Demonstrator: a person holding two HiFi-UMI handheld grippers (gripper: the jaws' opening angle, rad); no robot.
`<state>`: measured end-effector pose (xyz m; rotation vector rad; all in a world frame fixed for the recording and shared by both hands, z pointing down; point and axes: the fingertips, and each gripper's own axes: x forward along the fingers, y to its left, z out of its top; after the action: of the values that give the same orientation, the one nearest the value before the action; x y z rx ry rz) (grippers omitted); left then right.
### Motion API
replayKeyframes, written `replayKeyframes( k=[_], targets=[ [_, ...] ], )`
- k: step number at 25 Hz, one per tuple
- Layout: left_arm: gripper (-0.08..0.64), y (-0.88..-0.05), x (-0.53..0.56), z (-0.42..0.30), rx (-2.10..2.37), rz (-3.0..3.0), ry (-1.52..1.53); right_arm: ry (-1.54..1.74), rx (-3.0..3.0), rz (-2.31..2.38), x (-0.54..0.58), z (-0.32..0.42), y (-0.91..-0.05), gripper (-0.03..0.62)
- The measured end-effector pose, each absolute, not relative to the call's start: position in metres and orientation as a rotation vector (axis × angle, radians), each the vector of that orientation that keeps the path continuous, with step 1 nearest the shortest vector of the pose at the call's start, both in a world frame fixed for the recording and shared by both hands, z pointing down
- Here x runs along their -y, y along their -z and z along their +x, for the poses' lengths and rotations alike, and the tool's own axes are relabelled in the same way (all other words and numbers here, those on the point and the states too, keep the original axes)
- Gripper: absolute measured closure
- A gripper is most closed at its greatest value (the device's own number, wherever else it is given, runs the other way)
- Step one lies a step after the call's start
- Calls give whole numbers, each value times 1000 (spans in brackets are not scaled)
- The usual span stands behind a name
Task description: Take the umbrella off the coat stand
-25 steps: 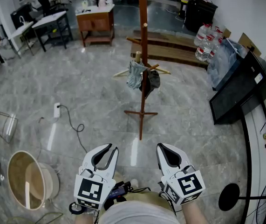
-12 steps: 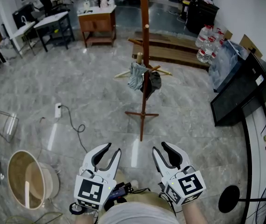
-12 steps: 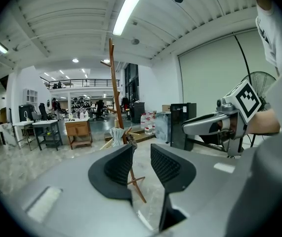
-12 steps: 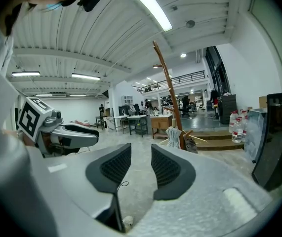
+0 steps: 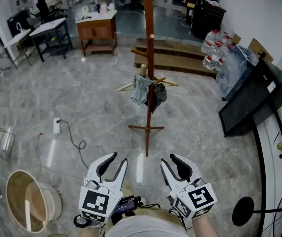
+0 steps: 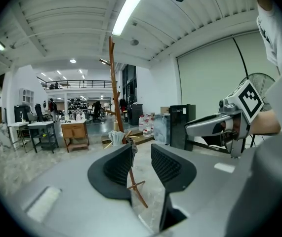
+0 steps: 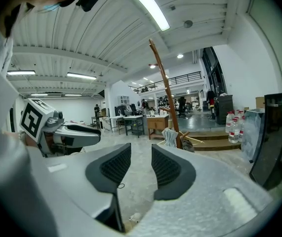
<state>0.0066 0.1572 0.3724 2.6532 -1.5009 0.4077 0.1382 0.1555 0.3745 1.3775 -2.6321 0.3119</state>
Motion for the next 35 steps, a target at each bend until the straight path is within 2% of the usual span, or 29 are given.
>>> replayKeyframes(
  k=[35],
  targets=[
    [414,-358,96,-57,1200,2828,-421,-414,2470,1585,74,58,-368,465]
  ],
)
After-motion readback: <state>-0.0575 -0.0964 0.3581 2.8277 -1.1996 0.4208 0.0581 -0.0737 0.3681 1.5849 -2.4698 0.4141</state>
